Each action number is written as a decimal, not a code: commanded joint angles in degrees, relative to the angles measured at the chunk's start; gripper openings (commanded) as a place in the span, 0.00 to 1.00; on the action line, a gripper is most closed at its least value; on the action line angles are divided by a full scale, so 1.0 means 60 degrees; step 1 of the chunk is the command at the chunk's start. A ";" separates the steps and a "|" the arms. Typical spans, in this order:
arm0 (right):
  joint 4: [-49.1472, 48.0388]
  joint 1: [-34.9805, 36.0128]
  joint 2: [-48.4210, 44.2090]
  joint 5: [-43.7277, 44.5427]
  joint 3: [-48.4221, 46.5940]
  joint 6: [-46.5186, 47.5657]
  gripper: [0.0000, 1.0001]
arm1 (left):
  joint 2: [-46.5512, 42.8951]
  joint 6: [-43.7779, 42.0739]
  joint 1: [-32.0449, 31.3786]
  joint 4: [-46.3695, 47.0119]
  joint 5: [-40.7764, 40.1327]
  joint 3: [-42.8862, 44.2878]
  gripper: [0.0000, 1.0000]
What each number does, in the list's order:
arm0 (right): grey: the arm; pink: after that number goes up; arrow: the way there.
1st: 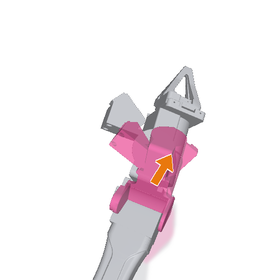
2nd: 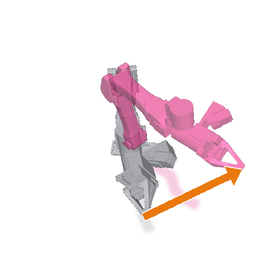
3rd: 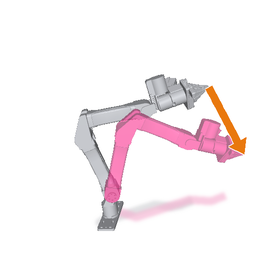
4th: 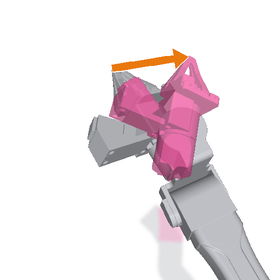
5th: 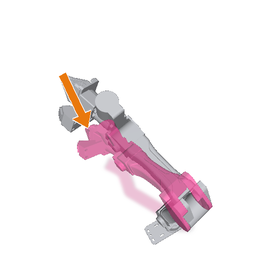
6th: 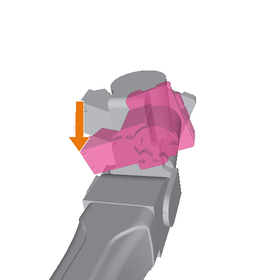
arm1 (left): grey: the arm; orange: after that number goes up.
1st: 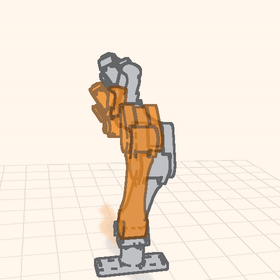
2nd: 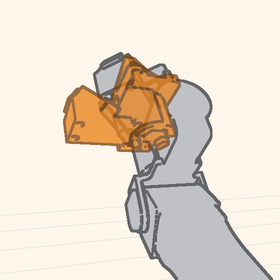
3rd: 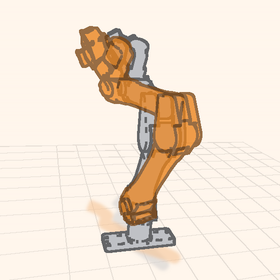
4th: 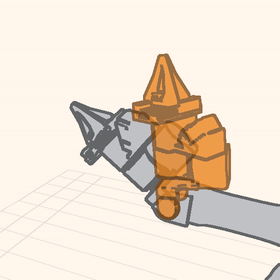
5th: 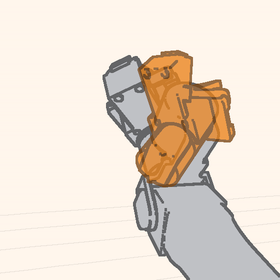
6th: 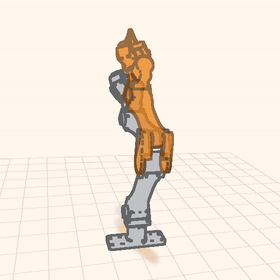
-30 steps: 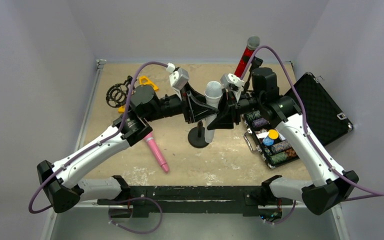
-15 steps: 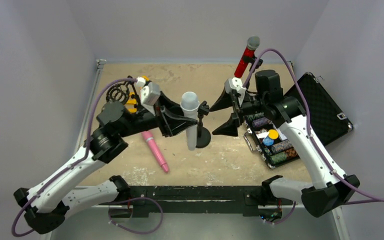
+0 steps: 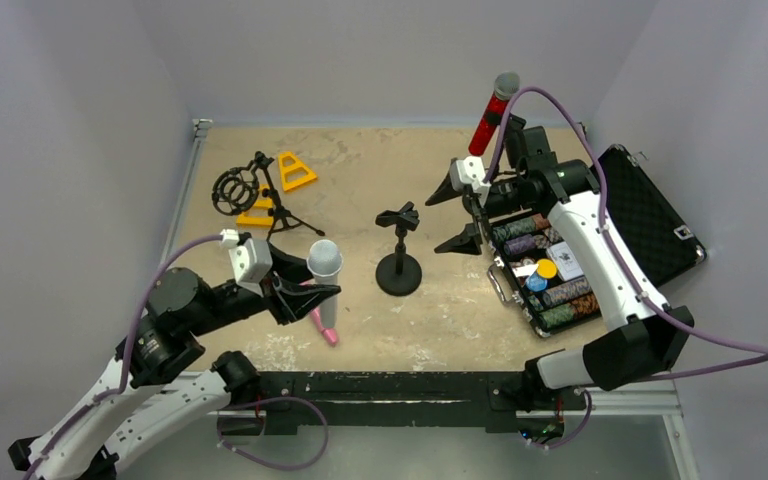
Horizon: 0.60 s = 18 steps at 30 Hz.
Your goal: Attach the microphones to the stand
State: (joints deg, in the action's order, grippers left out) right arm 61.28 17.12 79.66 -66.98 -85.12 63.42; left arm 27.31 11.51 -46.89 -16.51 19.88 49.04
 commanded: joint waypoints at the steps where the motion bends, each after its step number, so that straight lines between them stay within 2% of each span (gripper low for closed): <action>1: 0.0270 0.0030 -0.0076 -0.0222 -0.0359 0.0858 0.97 | -0.0544 -0.0250 0.0052 -0.0251 -0.0628 -0.0544 0.00; 18: 0.0219 0.0178 0.0154 0.0358 -0.0571 0.1038 0.96 | -0.0814 -0.0246 0.0050 -0.0075 -0.0632 -0.1081 0.00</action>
State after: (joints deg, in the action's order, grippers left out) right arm 61.80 17.96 80.49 -65.36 -86.15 67.22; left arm 22.65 10.87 -46.89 -19.42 16.36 42.81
